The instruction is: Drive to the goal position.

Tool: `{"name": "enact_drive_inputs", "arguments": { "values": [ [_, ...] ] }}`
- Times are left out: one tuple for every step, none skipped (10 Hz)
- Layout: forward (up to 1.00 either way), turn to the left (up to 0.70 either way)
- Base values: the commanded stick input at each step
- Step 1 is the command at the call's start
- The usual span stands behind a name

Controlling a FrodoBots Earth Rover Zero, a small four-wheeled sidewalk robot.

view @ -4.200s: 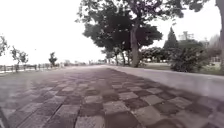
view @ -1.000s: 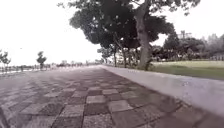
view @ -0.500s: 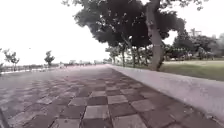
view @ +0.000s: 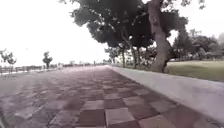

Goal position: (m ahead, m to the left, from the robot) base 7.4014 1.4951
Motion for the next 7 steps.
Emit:
{"name": "enact_drive_inputs", "arguments": {
  "values": [
    [1.00, 0.00],
    [1.00, 0.00],
    [1.00, 0.00],
    [1.00, 0.00],
    [1.00, 0.00],
    [1.00, 0.00],
    [1.00, 0.00]
  ]
}}
